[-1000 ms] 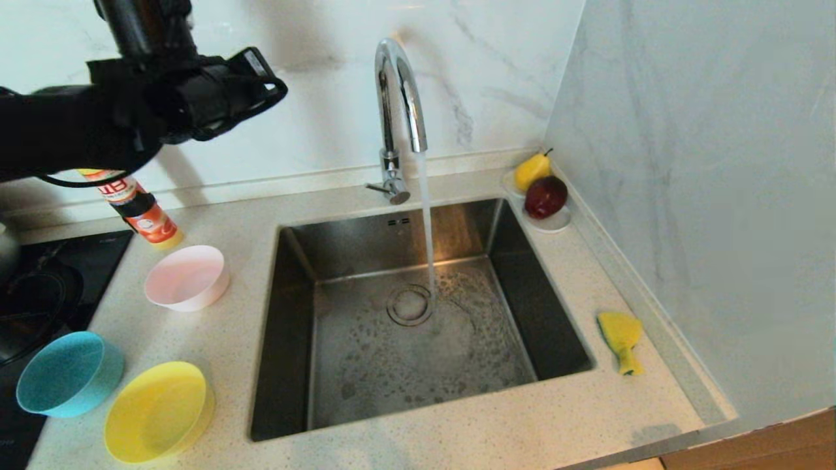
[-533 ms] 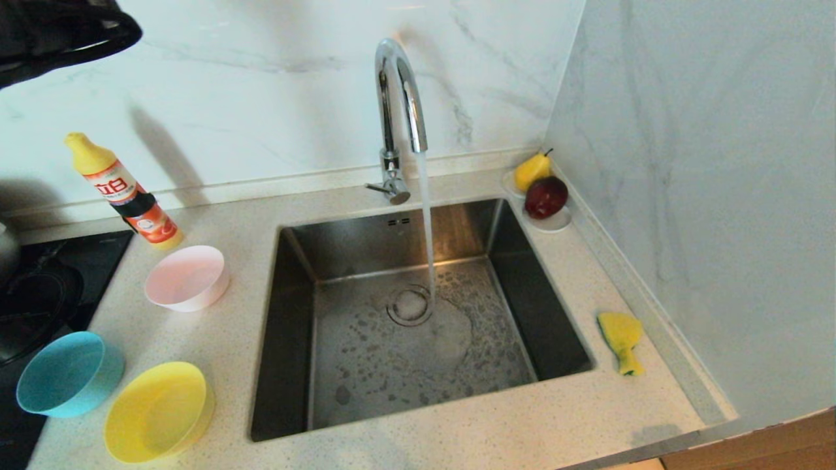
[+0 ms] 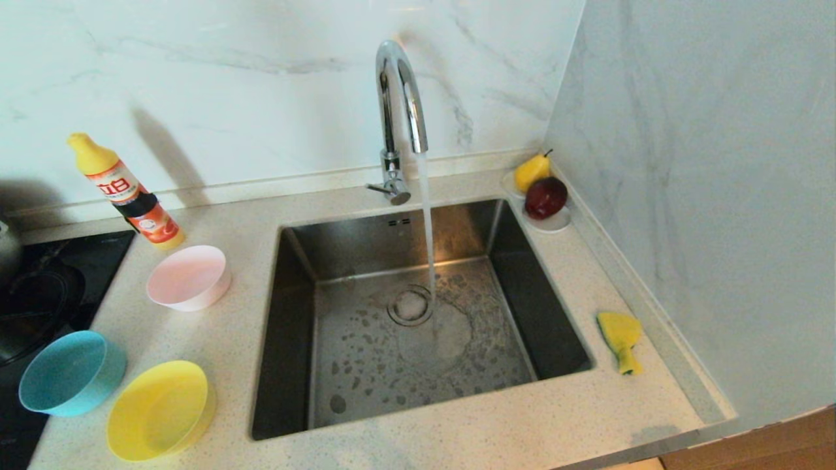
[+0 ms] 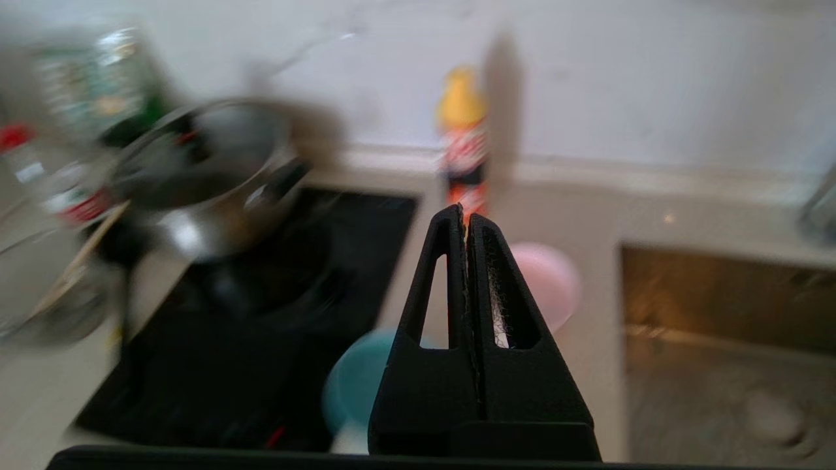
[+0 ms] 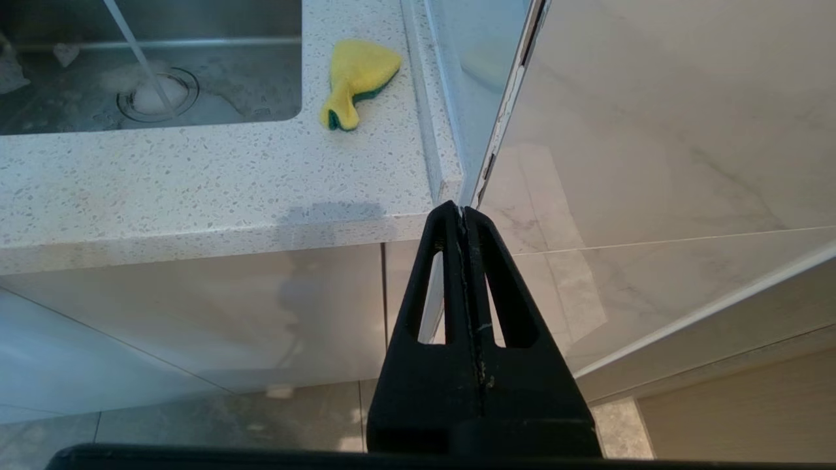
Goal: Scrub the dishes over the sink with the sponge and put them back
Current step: Pick up a bowl and the sponge
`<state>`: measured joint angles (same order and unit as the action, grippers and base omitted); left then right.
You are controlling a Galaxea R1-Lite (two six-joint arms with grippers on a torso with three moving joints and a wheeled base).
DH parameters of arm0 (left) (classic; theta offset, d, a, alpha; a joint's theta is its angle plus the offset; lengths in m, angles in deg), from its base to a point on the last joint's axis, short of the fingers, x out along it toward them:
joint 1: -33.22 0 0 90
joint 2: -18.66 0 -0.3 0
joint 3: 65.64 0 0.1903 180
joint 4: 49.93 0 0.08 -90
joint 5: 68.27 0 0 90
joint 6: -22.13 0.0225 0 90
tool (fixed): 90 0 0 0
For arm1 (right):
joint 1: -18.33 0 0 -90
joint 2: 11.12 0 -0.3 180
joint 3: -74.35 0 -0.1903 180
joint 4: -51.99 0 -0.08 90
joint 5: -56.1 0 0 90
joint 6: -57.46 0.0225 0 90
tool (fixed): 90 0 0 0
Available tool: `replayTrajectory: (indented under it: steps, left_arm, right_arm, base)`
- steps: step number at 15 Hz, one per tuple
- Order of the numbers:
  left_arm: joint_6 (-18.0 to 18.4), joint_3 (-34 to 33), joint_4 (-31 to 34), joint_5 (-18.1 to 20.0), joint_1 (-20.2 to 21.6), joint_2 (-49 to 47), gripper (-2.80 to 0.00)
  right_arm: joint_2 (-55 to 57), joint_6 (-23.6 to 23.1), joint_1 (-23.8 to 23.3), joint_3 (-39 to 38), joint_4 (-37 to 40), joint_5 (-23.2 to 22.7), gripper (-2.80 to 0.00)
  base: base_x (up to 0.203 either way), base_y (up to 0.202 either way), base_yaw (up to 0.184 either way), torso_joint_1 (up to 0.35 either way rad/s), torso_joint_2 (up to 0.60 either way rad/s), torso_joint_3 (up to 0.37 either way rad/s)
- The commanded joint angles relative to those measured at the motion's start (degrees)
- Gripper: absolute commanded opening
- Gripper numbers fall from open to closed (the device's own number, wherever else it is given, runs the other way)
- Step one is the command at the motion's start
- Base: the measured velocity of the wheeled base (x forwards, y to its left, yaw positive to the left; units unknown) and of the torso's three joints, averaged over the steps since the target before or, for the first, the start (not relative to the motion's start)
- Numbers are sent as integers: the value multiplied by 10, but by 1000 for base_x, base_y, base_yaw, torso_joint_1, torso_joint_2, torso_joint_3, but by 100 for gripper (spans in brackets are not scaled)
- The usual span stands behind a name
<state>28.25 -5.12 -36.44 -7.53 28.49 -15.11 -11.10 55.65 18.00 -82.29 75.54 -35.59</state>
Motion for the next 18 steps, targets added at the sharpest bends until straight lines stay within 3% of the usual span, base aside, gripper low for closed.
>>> replayTrajectory:
  steps: [1, 4, 6, 7, 8, 10, 18]
  left_arm:
    - [6, -108, 16, 21, 26, 212, -280]
    - [-1, -248, 78, 136, 41, 334, -280]
    - [-18, -339, 88, 216, 45, 339, -280]
    - [-25, -366, 86, 283, 46, 338, -280]
    - [-35, -377, 85, 314, 47, 337, -280]
    - [-58, -382, 84, 296, 47, 338, -280]
    - [-58, -382, 84, 296, 47, 338, -280]
  right_arm:
    - [0, 0, 0, 0, 0, 0, -280]
    - [0, 0, 0, 0, 0, 0, -280]
    - [1, 0, 0, 0, 0, -1, -280]
    - [0, 0, 1, -1, 0, -1, -280]
    - [0, 0, 1, 0, 0, -1, -280]
    - [0, 0, 0, 0, 0, 0, -280]
    - [0, -16, 0, -1, 3, 1, -280]
  base:
    - [0, 0, 0, 0, 0, 0]
    - [0, 0, 0, 0, 0, 0]
    - [0, 0, 0, 0, 0, 0]
    - [0, 0, 0, 0, 0, 0]
    - [0, 0, 0, 0, 0, 0]
    - [0, 0, 0, 0, 0, 0]
    - [0, 0, 0, 0, 0, 0]
